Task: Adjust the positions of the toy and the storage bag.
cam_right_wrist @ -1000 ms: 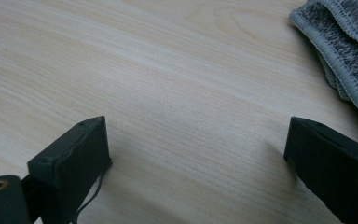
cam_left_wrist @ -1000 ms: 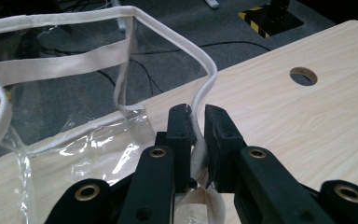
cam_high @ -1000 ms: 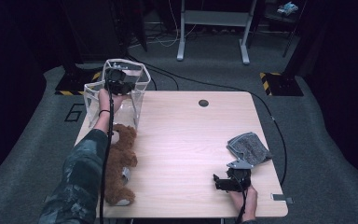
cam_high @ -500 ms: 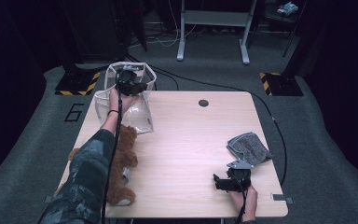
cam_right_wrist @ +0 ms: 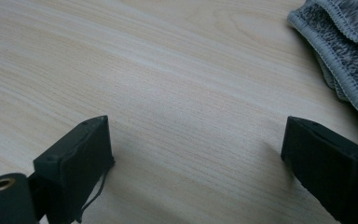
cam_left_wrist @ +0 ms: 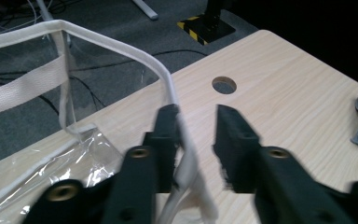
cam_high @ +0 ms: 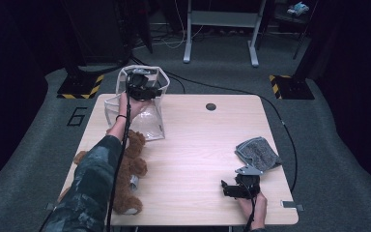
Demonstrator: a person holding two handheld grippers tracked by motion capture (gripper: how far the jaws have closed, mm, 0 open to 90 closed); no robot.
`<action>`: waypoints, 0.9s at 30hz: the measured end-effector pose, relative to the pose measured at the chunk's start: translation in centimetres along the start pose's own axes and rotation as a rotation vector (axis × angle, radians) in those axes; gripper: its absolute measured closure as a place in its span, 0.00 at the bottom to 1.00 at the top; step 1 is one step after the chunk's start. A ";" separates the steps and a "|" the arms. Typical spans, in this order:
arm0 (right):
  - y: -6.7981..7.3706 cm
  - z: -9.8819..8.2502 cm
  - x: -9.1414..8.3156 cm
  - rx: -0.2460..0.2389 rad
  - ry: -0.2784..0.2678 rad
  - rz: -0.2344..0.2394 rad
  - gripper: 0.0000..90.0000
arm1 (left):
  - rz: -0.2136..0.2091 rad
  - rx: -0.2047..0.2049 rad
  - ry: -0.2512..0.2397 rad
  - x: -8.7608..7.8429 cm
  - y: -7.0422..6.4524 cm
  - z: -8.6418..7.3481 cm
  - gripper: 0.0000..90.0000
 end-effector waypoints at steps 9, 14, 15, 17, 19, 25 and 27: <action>0.0 0.0 0.0 -0.004 0.002 0.004 0.09 | 0.085 -0.039 -0.105 -4.4 1.1 1.2 0.36; 0.0 0.0 0.0 -0.006 0.004 0.006 0.09 | 0.251 -0.089 -0.066 -7.0 3.4 0.9 0.33; 0.0 0.0 0.0 -0.005 0.002 0.005 0.09 | 0.280 -0.106 -0.055 -7.3 3.9 0.6 0.33; 0.0 0.0 0.0 -0.007 0.004 0.010 0.09 | 0.293 -0.145 -0.015 -7.7 4.8 0.0 0.32; 0.0 0.0 0.0 -0.005 0.002 0.007 0.09 | 0.303 -0.164 0.056 -7.9 5.5 -0.8 0.31; 0.0 0.0 0.0 -0.005 0.002 0.004 0.09 | 0.347 -0.233 0.111 -9.2 6.7 -3.2 0.31; 0.0 0.0 0.0 -0.006 0.004 0.005 0.09 | 0.348 -0.249 0.117 -9.5 6.9 -3.5 0.31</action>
Point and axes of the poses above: each handheld gripper's, and its own axes: x roughly forward along the jaws, z roughly out of its top, y roughly to its left, the point moved 3 cm from there along x, roughly forward along the jaws, and after that the axes turned 10 degrees about -z, right-handed, at the moved point
